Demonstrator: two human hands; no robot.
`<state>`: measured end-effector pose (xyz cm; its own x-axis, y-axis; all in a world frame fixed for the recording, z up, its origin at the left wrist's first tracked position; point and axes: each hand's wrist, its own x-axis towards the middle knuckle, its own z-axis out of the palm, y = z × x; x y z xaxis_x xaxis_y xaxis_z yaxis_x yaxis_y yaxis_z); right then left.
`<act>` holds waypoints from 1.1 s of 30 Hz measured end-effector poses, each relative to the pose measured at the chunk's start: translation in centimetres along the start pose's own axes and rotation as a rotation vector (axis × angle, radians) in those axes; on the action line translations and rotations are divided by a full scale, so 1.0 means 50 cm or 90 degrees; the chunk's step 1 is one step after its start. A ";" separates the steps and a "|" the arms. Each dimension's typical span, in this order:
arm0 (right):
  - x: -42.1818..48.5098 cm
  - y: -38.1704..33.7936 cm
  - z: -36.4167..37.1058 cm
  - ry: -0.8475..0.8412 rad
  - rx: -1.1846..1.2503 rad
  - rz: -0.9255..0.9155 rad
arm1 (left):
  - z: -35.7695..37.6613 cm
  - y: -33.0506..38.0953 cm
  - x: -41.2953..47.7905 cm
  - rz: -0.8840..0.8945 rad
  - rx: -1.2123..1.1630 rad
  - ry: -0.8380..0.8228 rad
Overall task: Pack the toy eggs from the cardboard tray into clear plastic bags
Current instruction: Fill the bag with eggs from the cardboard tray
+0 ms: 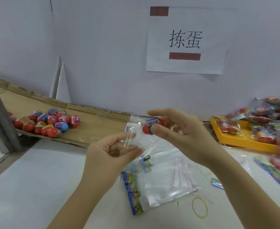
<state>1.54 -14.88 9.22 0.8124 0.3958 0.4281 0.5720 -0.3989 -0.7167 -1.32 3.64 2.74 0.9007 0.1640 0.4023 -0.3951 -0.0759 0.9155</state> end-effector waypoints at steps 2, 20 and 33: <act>0.001 0.004 0.000 0.021 -0.018 0.020 | 0.001 0.001 -0.004 0.023 0.026 -0.015; 0.002 0.004 0.034 0.002 -0.049 0.135 | 0.001 -0.001 -0.009 0.125 0.104 0.000; 0.003 0.009 0.035 -0.063 -0.066 0.050 | 0.006 -0.013 -0.003 -0.007 -0.014 -0.086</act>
<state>1.72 -13.55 7.97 0.8430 0.4376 0.3127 0.5198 -0.5136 -0.6826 -1.13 3.37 2.10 0.9204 0.0314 0.3896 -0.3877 -0.0531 0.9202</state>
